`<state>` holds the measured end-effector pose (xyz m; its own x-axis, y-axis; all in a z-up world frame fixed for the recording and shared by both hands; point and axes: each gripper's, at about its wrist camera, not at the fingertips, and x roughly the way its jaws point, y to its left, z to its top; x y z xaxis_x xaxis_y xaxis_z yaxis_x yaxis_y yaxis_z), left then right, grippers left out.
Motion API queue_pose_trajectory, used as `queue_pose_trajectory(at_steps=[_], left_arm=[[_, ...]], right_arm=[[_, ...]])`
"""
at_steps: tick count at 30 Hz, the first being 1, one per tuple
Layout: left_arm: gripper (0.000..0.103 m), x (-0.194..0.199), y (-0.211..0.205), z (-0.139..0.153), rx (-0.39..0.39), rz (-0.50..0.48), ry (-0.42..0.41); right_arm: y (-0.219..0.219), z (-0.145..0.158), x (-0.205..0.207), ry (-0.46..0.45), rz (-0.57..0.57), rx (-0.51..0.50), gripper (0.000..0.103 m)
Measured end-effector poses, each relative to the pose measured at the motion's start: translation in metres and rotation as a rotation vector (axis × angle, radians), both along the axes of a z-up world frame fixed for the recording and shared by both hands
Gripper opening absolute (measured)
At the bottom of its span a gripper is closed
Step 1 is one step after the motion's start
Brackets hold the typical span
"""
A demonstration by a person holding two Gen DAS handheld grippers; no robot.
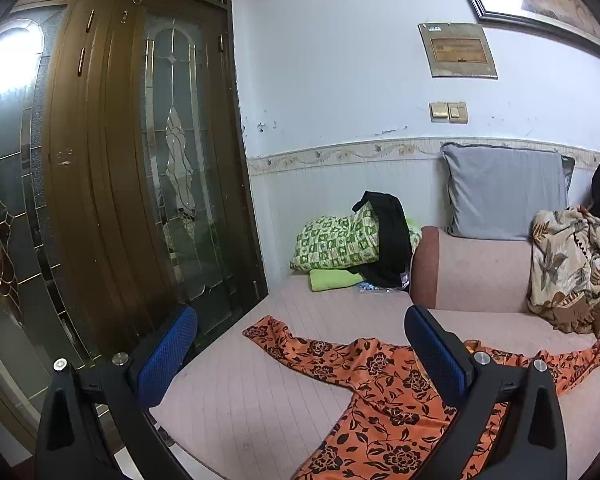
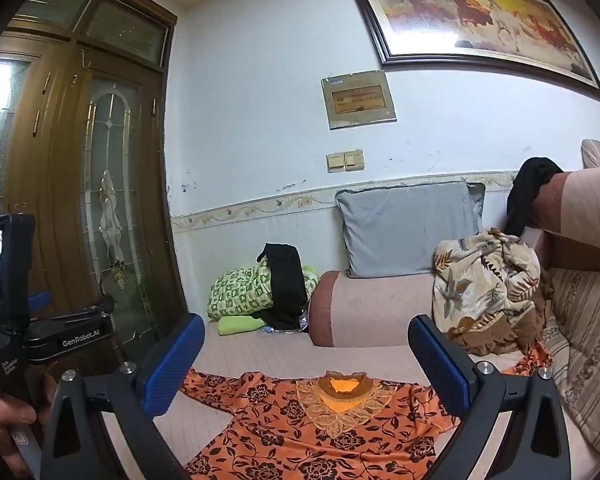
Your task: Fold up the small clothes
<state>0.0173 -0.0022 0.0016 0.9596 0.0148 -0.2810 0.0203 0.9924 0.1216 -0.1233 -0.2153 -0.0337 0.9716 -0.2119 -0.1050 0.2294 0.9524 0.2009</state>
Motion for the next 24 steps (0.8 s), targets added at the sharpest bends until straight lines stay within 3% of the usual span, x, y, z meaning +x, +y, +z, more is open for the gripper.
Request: queue_pose_trajectory(at_steps=[24], left_arm=[[0.103,0.007,-0.012,-0.019,0.03,-0.039,0.022]], right_arm=[[-0.016,-0.019,0.012,0.035,-0.017,0.041,0.103]])
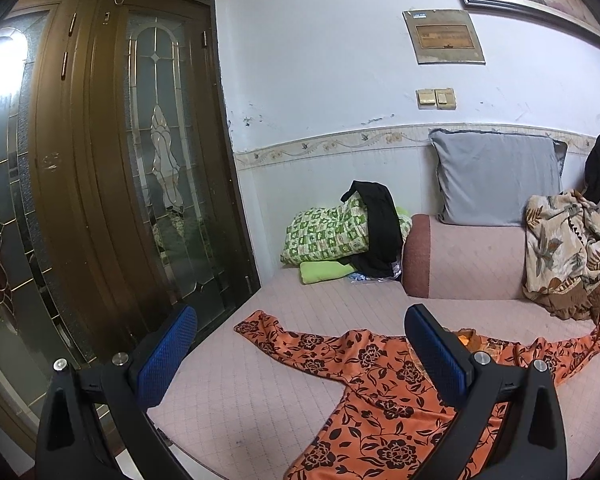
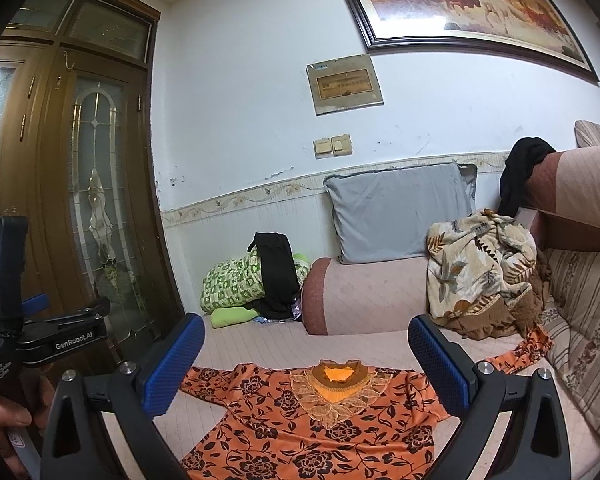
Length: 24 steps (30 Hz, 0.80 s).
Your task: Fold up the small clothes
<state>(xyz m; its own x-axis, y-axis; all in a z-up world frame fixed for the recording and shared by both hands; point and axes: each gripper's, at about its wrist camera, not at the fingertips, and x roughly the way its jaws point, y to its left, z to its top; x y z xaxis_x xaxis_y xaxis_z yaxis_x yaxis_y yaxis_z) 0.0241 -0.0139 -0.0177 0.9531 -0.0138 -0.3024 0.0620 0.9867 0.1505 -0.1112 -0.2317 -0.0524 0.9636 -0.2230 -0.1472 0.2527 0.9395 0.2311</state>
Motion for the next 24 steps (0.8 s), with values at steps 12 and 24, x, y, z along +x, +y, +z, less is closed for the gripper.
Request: queue_pose_trajectory(at_steps=[12,24], left_arm=[[0.103,0.011,-0.014,-0.009,0.027,-0.017,0.021],[0.103,0.048,-0.048,-0.045,0.063,-0.043,0.091]], right_arm=[[-0.011,-0.013,0.011,0.027,-0.01,0.03,0.103],[-0.044,-0.048,0.039,0.087,-0.034,0.101,0.103]])
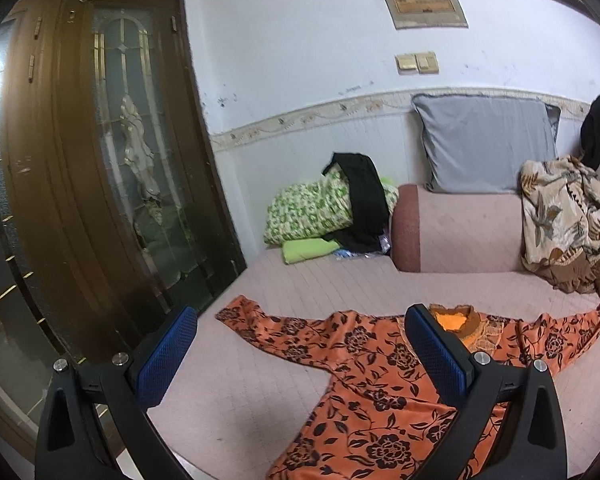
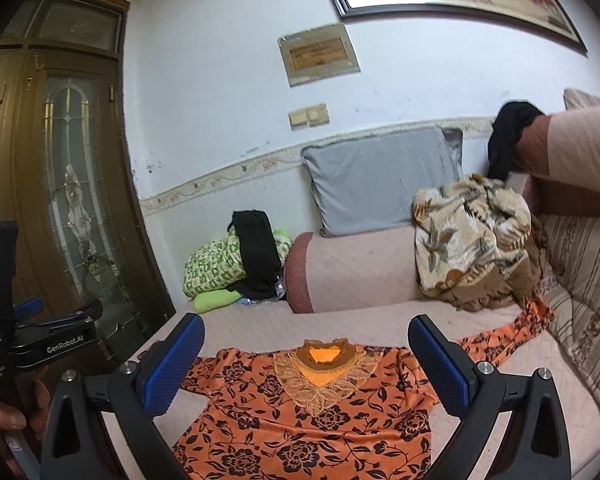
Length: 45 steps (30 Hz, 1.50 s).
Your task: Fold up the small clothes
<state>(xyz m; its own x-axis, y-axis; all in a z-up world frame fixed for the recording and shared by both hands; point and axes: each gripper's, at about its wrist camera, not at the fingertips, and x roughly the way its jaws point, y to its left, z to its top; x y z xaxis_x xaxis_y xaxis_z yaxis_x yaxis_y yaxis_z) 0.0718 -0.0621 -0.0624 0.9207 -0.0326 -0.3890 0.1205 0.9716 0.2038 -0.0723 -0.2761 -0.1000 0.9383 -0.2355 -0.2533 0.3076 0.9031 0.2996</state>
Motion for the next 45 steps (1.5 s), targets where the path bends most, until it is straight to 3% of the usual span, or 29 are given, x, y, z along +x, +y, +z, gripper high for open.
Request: queue_pose_trajectory(at_steps=[4,9,12,15,18,22,26,29,31,33,34,36,38,41,45], left_arm=[[0.103,0.045,-0.032,-0.06,-0.005,-0.085,0.152],[0.103,0.11,-0.086,-0.195,0.094,-0.162,0.466],[0.103,0.132,-0.114,-0.27,0.205,-0.168,0.566],[0.103,0.141,-0.127,-0.31,0.217,-0.199,0.599],[0.103,0.144,-0.125,-0.319,0.146,-0.252,0.544],[0.103,0.159,-0.106,-0.329,-0.032,-0.259,0.609],[0.103,0.158,-0.109,-0.334,0.003,-0.272,0.612],[0.103,0.159,-0.109,-0.331,0.015,-0.29,0.628],[0.103,0.154,-0.11,-0.328,0.031,-0.296,0.631],[0.103,0.162,-0.111,-0.326,0.042,-0.309,0.666],[0.103,0.168,-0.113,-0.324,0.047,-0.321,0.679],[0.103,0.178,-0.109,-0.315,0.018,-0.318,0.651],[0.103,0.186,-0.098,-0.301,-0.03,-0.253,0.574],[0.103,0.2,-0.076,-0.28,-0.092,-0.148,0.493],[0.103,0.22,-0.035,-0.267,-0.098,0.038,0.461]], right_arm=[[-0.044,-0.046,0.019,0.051,-0.028,0.078,0.103],[-0.156,-0.153,0.034,0.219,-0.173,0.306,0.103],[-0.231,-0.211,0.02,0.285,-0.292,0.472,0.103],[-0.295,-0.248,0.003,0.266,-0.37,0.639,0.103],[-0.346,-0.267,-0.003,0.159,-0.396,0.745,0.103],[-0.405,-0.293,0.016,0.064,-0.43,0.882,0.099],[-0.449,-0.322,0.048,0.031,-0.475,1.01,0.083],[-0.472,-0.334,0.066,0.029,-0.543,1.024,0.075],[-0.484,-0.333,0.077,0.061,-0.573,0.983,0.064],[-0.495,-0.337,0.085,0.124,-0.631,0.958,0.026],[-0.497,-0.337,0.086,0.135,-0.645,0.95,0.019],[-0.495,-0.327,0.086,0.107,-0.641,0.93,0.012],[-0.485,-0.304,0.087,0.061,-0.604,0.862,0.01],[-0.456,-0.255,0.099,0.017,-0.485,0.773,0.009],[-0.384,-0.181,0.136,-0.005,-0.268,0.671,0.009]])
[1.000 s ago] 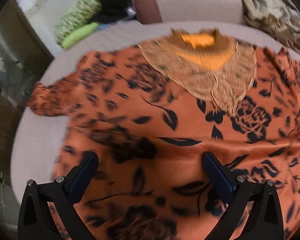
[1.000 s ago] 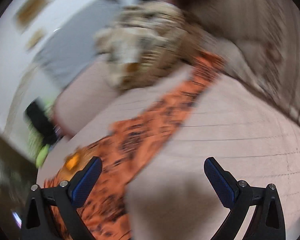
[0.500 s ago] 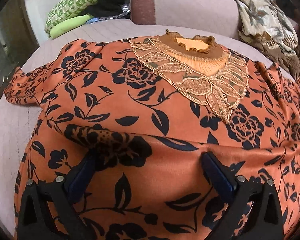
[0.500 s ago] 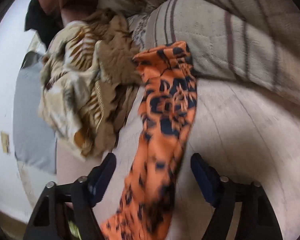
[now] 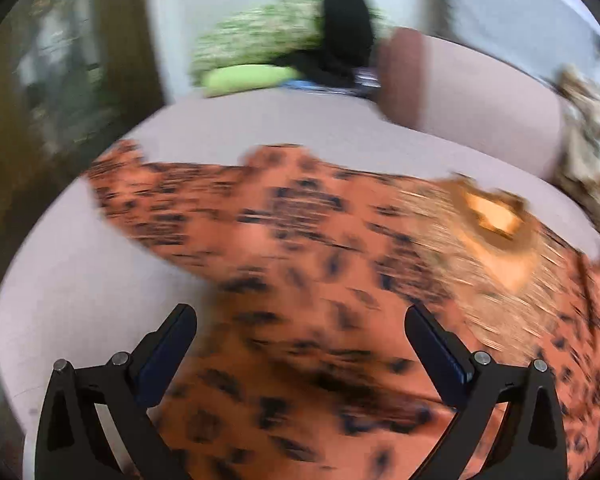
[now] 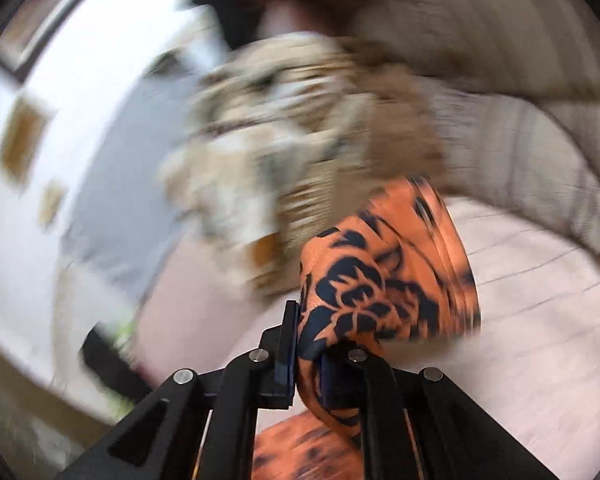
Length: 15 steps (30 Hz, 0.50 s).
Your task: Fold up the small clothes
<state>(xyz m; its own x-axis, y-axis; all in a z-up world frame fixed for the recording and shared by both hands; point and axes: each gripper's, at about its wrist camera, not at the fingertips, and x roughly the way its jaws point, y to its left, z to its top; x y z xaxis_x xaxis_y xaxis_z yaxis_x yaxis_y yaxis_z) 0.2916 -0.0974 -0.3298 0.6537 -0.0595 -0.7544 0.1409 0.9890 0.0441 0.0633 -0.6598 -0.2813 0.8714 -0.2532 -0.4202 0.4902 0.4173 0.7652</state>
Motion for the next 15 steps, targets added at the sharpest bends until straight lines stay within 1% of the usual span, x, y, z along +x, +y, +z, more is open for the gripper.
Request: queue_pose_trajectory(at_steps=[3,5,7,8,10,11,12,14,15], left_arm=[[0.103,0.012,0.03,0.004,0.048,0.118,-0.006],[0.103,0.02,0.051,0.003,0.054,0.179,0.016],[0.103,0.023,0.073,-0.001,0.041,0.227,0.041],[0.103,0.025,0.082,-0.002,0.039,0.248,0.047],[0.103,0.027,0.099,-0.001,0.041,0.286,0.045],[0.103,0.028,0.106,0.0,0.044,0.302,0.041],[0.103,0.031,0.114,0.001,0.048,0.32,0.036],[0.103,0.032,0.124,0.001,0.054,0.346,0.034],[0.103,0.032,0.128,0.001,0.049,0.357,0.037]], right_arm=[[0.076,0.042,0.043,-0.024,0.165,-0.076,0.009],[0.129,0.054,0.077,-0.016,0.271,-0.108,0.009],[0.189,0.053,0.116,0.012,0.391,-0.127,0.009],[0.219,0.049,0.134,0.031,0.446,-0.139,0.009],[0.285,0.028,0.171,0.082,0.569,-0.144,0.009],[0.31,0.017,0.184,0.105,0.622,-0.14,0.01],[0.341,0.002,0.2,0.146,0.693,-0.136,0.013],[0.396,-0.034,0.226,0.265,0.846,-0.127,0.015],[0.413,-0.047,0.233,0.309,0.901,-0.123,0.021]])
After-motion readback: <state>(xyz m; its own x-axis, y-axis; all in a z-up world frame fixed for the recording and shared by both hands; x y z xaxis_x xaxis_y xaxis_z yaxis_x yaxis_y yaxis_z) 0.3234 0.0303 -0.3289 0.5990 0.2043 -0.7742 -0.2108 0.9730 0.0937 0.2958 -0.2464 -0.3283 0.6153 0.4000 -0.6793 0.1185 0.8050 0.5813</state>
